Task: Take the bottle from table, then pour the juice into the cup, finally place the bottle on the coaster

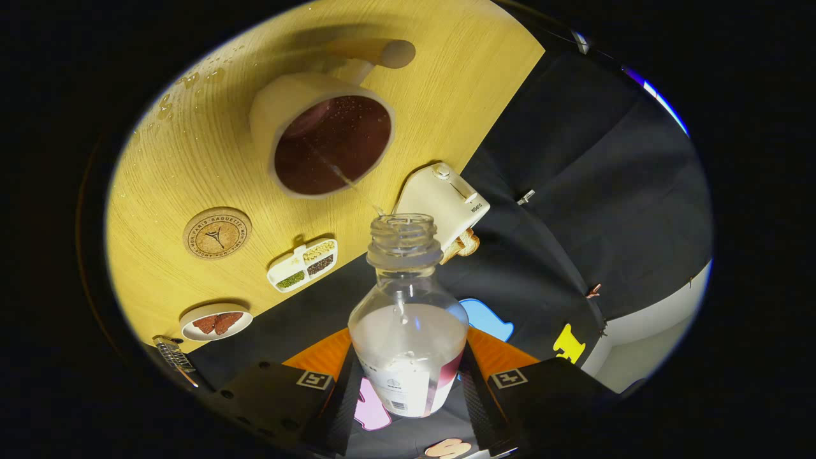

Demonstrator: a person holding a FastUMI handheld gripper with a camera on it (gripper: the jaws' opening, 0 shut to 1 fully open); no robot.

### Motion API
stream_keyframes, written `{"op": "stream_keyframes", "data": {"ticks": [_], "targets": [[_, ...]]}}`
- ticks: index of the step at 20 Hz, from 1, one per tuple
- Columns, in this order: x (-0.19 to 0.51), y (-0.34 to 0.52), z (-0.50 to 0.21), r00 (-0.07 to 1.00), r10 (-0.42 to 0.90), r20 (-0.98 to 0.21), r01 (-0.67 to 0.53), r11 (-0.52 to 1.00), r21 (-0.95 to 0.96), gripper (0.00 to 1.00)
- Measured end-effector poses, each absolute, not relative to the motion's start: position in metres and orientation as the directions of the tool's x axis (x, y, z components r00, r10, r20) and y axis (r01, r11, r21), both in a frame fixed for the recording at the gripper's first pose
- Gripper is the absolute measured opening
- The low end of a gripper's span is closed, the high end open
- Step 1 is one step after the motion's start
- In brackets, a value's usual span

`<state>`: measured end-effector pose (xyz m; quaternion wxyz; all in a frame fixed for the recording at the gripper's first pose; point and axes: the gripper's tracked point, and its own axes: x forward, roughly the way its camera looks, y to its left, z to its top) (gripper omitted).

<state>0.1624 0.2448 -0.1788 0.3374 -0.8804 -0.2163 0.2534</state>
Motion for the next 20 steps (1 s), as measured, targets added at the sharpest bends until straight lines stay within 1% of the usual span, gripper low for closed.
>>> {"op": "stream_keyframes", "data": {"ticks": [6,16,18,20], "targets": [[0.163,0.240,-0.182,0.788,0.537,-0.301,0.186,-0.674,-0.715,0.74],[0.166,0.234,-0.197,0.789,0.534,-0.302,0.101,-0.599,-0.795,0.75],[0.166,0.227,-0.197,0.798,0.529,-0.289,0.064,-0.551,-0.832,0.75],[0.164,0.224,-0.190,0.807,0.530,-0.261,0.014,-0.459,-0.888,0.75]]}}
